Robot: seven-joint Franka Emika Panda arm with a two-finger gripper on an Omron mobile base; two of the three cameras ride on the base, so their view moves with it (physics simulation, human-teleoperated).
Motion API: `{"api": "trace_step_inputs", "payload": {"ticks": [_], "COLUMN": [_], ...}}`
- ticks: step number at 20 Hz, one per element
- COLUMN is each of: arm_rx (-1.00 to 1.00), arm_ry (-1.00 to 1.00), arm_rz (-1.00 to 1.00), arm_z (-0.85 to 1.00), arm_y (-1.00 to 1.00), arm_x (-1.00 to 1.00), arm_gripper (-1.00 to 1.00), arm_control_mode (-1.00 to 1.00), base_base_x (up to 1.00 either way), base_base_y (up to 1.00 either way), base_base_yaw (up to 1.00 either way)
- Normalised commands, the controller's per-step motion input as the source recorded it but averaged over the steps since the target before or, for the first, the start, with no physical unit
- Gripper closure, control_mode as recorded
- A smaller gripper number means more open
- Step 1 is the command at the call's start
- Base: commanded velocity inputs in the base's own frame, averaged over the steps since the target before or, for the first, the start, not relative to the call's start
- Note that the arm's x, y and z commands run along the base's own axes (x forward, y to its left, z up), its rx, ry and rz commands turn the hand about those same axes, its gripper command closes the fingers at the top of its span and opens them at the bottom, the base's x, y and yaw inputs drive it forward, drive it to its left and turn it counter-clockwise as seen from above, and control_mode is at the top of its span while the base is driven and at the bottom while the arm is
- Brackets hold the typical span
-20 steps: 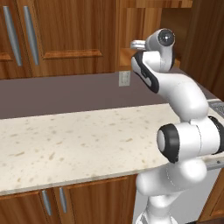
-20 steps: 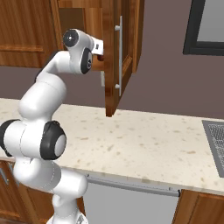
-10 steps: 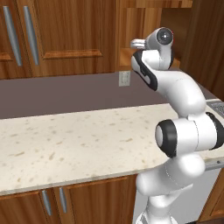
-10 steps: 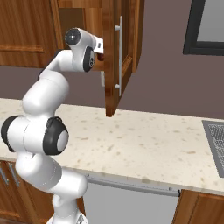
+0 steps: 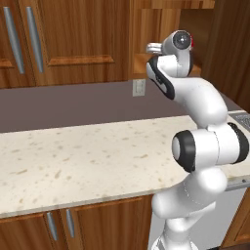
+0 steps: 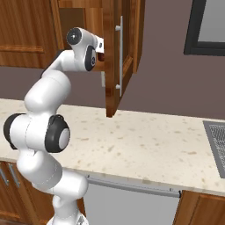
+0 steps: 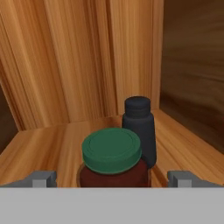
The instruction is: Collect the paprika, ketchup, and shaker from the cabinet and place them next to the stove.
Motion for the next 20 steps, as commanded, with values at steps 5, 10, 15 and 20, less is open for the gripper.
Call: {"api": "trace_step_inputs", "payload": {"ticks": [5, 10, 15, 20], "arm_rx": [0.0, 0.0, 0.0, 0.0], "arm_ry": [0.0, 0.0, 0.0, 0.0], "arm_rz": [0.0, 0.0, 0.0, 0.0], "arm_z": [0.0, -0.06, -0.05, -0.01], "arm_y": [0.0, -0.01, 0.0, 0.0], "arm_x": [0.06, 0.04, 0.04, 0.01], "arm_gripper": [-1.0, 1.0, 1.0, 1.0], "arm_control_mode": [-1.0, -1.0, -1.0, -1.0], "base_base_x": [0.0, 0.0, 0.0, 0.0], "base_base_y": [0.0, 0.0, 0.0, 0.0], "base_base_yaw": [0.0, 0.0, 0.0, 0.0]}}
